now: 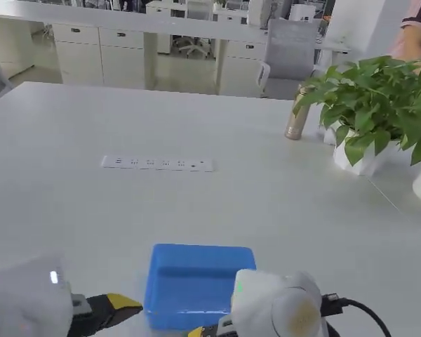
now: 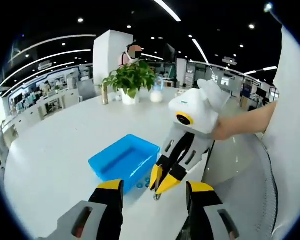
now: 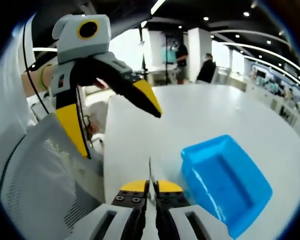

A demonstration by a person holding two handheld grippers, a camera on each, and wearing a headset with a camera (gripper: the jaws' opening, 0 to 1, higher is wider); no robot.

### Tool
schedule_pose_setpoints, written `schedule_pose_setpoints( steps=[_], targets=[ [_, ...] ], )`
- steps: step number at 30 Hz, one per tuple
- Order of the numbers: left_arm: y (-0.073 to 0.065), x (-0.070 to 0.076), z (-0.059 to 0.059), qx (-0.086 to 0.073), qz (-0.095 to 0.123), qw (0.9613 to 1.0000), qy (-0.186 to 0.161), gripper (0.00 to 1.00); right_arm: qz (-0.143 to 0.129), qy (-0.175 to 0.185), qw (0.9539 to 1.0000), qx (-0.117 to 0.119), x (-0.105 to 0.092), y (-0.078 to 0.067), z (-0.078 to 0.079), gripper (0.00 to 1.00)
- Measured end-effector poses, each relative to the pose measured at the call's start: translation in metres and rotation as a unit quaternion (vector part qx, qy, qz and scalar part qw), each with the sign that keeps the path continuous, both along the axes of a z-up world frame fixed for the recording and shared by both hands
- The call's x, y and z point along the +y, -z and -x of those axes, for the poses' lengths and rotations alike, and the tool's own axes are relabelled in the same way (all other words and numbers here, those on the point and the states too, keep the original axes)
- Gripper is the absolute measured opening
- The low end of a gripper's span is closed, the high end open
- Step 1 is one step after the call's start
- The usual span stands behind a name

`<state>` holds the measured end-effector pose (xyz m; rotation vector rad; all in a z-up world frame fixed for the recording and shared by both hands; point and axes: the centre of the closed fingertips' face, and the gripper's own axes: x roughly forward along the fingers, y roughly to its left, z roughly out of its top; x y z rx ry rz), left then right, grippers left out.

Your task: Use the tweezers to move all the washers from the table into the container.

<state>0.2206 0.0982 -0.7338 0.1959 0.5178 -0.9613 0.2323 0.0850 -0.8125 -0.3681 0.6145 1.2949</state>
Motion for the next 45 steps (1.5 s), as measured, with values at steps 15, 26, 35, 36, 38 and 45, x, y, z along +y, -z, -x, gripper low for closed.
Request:
schedule_pose_setpoints(
  steps=[15, 26, 35, 36, 38, 45],
  targets=[
    [0.009, -0.003, 0.011, -0.038, 0.030, 0.9964, -0.070, 0.77, -0.006, 0.042, 0.9988, 0.024, -0.011, -0.008, -0.004, 0.01],
    [0.010, -0.015, 0.015, -0.028, 0.099, 0.9888, -0.108, 0.93, -0.025, 0.084, 0.9949, 0.051, -0.024, -0.033, -0.011, 0.02],
    [0.005, -0.017, 0.011, -0.083, 0.094, 0.9864, -0.106, 0.99, -0.031, 0.111, 0.9920, 0.052, -0.041, -0.052, -0.023, 0.02],
    [0.005, -0.015, 0.010, -0.086, 0.087, 0.9862, -0.112, 0.99, -0.033, 0.112, 0.9918, 0.053, -0.042, -0.055, -0.024, 0.02],
    [0.002, -0.011, 0.006, -0.090, 0.095, 0.9836, -0.124, 0.99, -0.034, 0.115, 0.9916, 0.048, -0.045, -0.061, -0.027, 0.02],
    [-0.013, -0.002, -0.001, -0.122, 0.125, 0.9724, -0.154, 0.99, -0.034, 0.129, 0.9905, 0.031, -0.055, -0.076, -0.051, 0.02]
  ],
)
